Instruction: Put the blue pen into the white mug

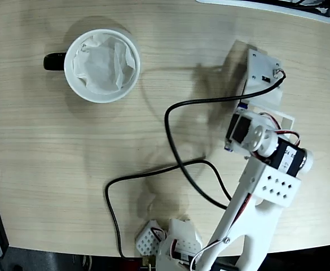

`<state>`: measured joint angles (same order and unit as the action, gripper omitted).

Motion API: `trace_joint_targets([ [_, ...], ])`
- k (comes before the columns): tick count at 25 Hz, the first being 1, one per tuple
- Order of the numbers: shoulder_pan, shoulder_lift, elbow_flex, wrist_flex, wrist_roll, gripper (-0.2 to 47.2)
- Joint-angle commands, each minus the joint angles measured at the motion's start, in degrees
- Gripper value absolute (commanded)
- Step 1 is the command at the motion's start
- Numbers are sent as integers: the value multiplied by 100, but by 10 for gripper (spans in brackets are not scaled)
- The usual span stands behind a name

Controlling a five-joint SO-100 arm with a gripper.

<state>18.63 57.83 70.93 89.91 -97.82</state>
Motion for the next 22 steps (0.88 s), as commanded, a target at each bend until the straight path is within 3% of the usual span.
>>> trace_joint_targets([
  [1, -167, 817, 220, 352, 229, 0],
  [11, -1055, 2197, 1635, 659, 1406, 0],
  [22, -3015, 3278, 1749, 255, 5326, 0],
])
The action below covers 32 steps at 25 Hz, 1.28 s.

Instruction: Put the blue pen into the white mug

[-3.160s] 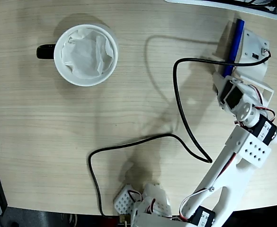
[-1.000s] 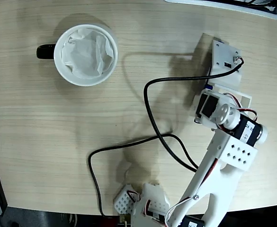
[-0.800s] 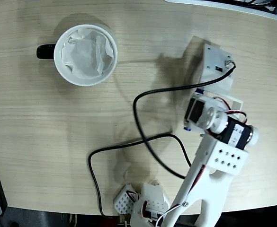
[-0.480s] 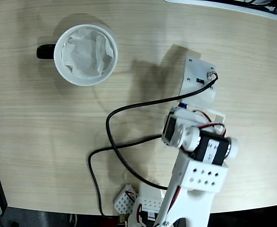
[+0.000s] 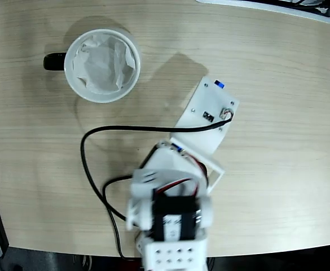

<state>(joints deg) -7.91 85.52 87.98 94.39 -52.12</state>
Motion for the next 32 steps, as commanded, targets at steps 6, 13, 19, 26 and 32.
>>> trace_joint_targets([
  [6, -1187, 1274, 35, -1406, 2496, 0],
  [13, -1890, 2443, 413, -2751, 3771, 0],
  [19, -2171, 3771, 1969, -4922, 4632, 0],
  [26, -2373, 4948, 4148, -7462, 5871, 0],
  [32, -2145, 4966, 4271, -8297, 7822, 0],
])
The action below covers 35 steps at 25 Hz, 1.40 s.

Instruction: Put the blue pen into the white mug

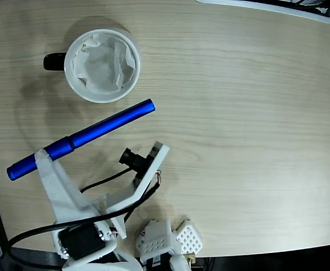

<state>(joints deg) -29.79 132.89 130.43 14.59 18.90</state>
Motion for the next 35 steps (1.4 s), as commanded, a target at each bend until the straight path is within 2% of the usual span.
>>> trace_joint_targets([
  [1, 114, 220, 26, -378, 1160, 0],
  [5, 264, 141, 62, -413, 2399, 0],
  [10, 176, -431, 132, -492, 3419, 0],
  [17, 88, -1354, 35, -1819, 3595, 0],
  [24, -88, -1837, -149, -2355, 3639, 0],
  [34, -9, -2145, -35, -2470, 3683, 1],
  [35, -9, -2145, -18, -2470, 3577, 53],
])
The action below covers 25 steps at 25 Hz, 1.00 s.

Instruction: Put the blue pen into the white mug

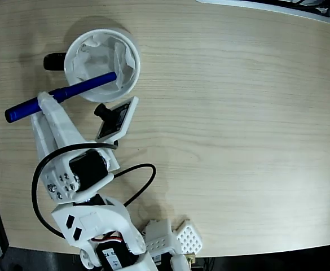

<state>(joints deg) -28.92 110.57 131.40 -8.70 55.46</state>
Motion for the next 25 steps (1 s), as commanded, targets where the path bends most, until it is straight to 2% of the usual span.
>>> trace_joint_targets([
  [1, -97, 97, -97, -141, -193, 111],
  [2, -97, 97, -88, -141, -281, 185],
  [3, -105, 97, -62, -141, -369, 214],
  [6, -141, 141, 53, -141, -615, 263],
  [11, -176, 431, 439, -141, -967, 281],
  [12, -167, 606, 589, -141, -1072, 274],
  [14, -167, 1134, 984, -141, -1433, 177],
  [15, -141, 1477, 1239, -141, -1652, 113],
  [16, -114, 1863, 1503, -141, -1951, 19],
  [17, -62, 2285, 1802, -141, -2206, 1],
  [20, 264, 3595, 2663, -141, -3190, 1],
  [25, 1151, 4799, 3639, -114, -4772, 1],
])
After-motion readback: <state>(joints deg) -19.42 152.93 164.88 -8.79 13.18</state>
